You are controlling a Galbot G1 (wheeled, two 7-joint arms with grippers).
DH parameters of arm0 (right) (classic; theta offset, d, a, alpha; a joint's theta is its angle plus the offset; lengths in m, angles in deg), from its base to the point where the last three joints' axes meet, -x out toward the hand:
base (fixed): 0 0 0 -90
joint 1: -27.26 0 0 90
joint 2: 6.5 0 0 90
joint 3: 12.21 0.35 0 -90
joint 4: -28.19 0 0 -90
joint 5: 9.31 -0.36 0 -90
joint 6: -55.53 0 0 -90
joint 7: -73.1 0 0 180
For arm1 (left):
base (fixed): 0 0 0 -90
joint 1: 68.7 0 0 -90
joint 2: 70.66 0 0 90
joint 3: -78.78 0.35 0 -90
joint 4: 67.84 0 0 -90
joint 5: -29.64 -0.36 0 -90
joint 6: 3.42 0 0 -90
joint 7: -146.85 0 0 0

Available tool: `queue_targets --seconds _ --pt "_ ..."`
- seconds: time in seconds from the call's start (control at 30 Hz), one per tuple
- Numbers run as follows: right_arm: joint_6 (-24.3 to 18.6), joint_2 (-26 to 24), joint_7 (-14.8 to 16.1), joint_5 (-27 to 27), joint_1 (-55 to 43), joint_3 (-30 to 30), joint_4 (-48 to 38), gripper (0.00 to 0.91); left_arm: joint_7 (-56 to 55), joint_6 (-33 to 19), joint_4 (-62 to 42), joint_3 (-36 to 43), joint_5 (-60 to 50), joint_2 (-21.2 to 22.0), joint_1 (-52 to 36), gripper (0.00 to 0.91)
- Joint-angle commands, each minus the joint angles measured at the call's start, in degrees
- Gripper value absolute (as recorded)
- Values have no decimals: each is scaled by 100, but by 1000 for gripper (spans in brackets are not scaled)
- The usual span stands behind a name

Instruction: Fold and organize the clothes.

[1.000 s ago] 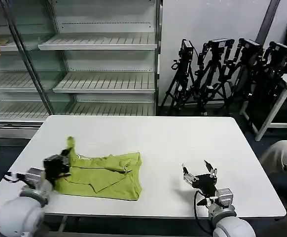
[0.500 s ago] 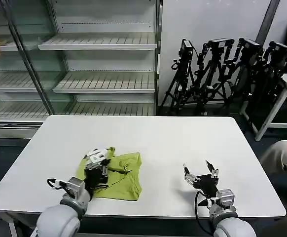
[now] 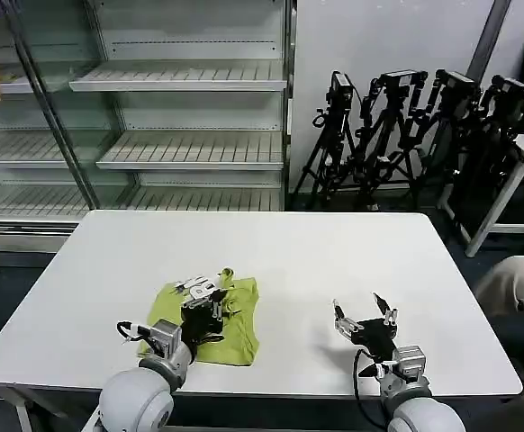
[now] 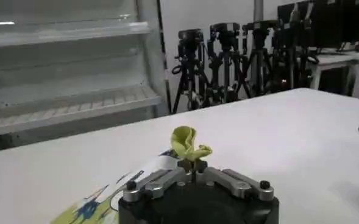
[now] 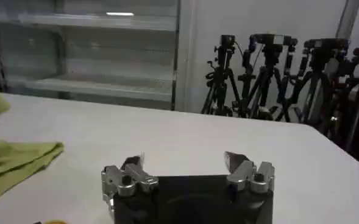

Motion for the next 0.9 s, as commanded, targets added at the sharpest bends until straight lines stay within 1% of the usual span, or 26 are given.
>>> queue_targets --seconds 0.03,0.13,0.3,0.43,0.47,0.67,0.73,0.83,0.9 --pt "2 20 0 21 1 -16 -8 907 -178 -8 -70 269 273 128 -174 907" --pt "9 29 0 28 -6 -31 -7 907 -324 -14 7 319 653 192 -254 907" --pt "16 28 1 31 -27 -35 -8 907 -410 -88 138 254 874 288 -417 907" --pt "11 21 4 29 -40 -33 -42 907 -399 -189 285 -56 976 267 -431 907" --pt "9 19 7 28 -47 -36 -52 907 -402 -197 309 -235 976 212 -405 907" --pt "-7 12 13 17 -110 -88 -105 907 -579 -262 187 -1013 782 -189 -75 907" --pt "-12 10 15 10 -132 -105 -113 907 -748 -190 83 -1208 704 -298 93 907" --pt "-18 13 13 0 -168 -118 -118 907 -820 -10 -20 -1481 687 -316 456 907" --pt "-20 13 15 -1 -179 -120 -115 907 -812 -13 -106 -1586 695 -277 702 907"
